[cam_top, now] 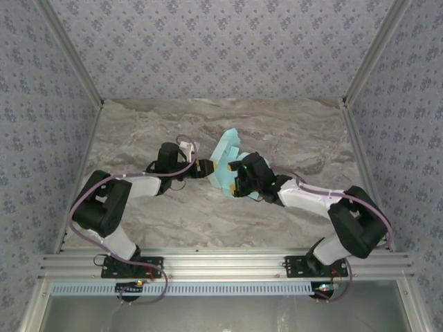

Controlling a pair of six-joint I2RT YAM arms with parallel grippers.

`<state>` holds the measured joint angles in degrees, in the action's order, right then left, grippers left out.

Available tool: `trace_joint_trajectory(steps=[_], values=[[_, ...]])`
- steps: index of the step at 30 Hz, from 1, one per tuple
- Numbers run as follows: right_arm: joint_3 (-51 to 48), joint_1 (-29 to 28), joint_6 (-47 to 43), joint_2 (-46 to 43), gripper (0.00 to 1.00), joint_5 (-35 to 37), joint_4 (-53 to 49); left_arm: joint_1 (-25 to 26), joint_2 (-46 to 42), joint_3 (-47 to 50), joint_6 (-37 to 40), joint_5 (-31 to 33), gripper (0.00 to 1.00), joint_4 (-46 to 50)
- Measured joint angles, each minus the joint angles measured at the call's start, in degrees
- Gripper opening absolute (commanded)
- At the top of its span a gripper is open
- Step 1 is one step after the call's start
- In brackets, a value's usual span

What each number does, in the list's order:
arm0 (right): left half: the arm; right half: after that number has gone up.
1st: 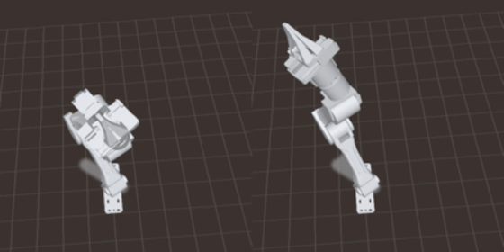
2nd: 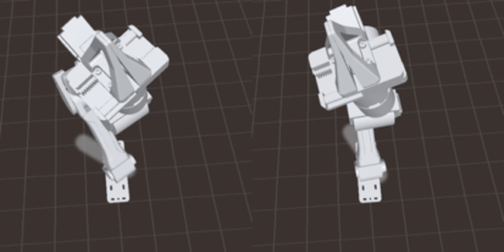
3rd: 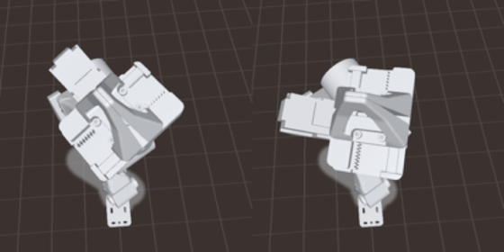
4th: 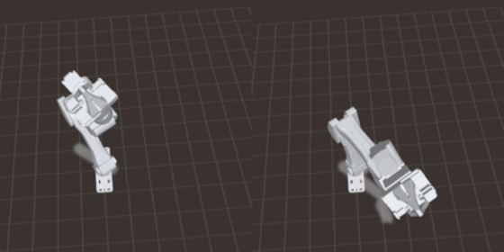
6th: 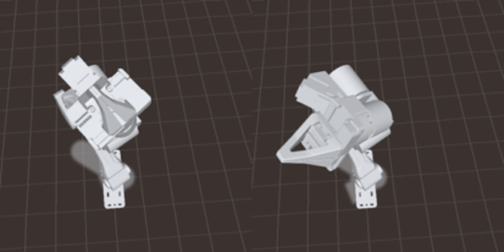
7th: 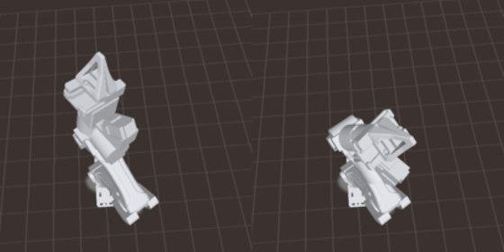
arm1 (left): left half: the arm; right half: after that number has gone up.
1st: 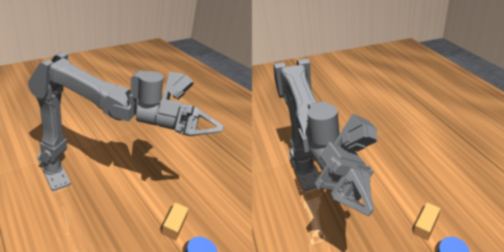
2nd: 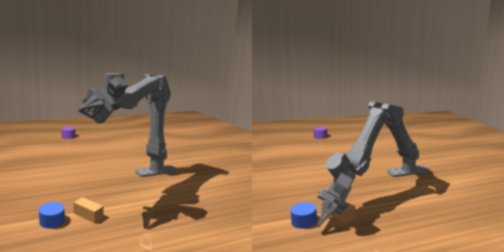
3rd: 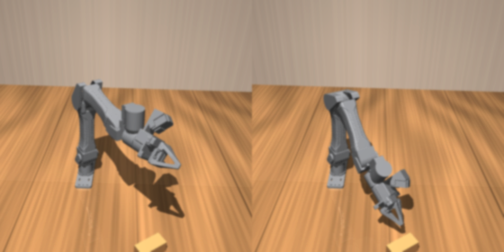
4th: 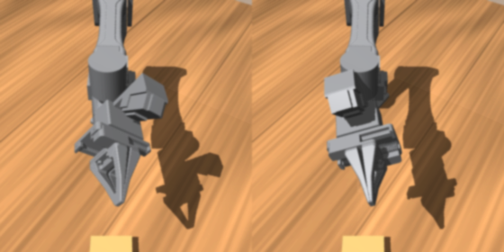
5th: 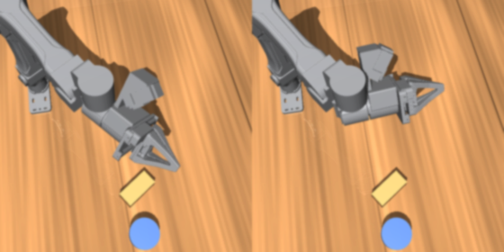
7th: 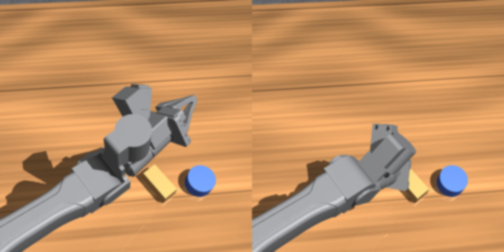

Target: Fold the paper box

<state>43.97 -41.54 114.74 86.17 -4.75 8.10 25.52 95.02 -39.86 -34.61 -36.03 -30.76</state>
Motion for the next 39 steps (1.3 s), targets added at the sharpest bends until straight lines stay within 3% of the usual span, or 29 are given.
trace_joint_trajectory(steps=[5,12,15,25,39], values=[[3.4,-0.5,2.8,6.8,0.70,-3.0,5.4,0.2,-0.1,0.6,-0.5,0.8,0.57,-1.0],[5.1,-1.9,4.6,11.4,0.57,-2.8,8.9,0.3,-0.3,1.2,-1.1,2.8,0.57,-2.3],[5.1,-1.9,4.7,12.9,0.56,-3.1,10.4,0.3,-0.5,1.4,-1.1,3.8,0.57,-2.6],[5.1,-1.9,4.7,13.0,0.56,-3.5,10.2,0.3,-0.5,1.6,-1.1,4.0,0.57,-2.9],[2.7,-4.1,4.7,9.0,0.65,-4.8,5.8,0.9,-2.0,2.9,-1.1,5.2,0.57,-2.7]])
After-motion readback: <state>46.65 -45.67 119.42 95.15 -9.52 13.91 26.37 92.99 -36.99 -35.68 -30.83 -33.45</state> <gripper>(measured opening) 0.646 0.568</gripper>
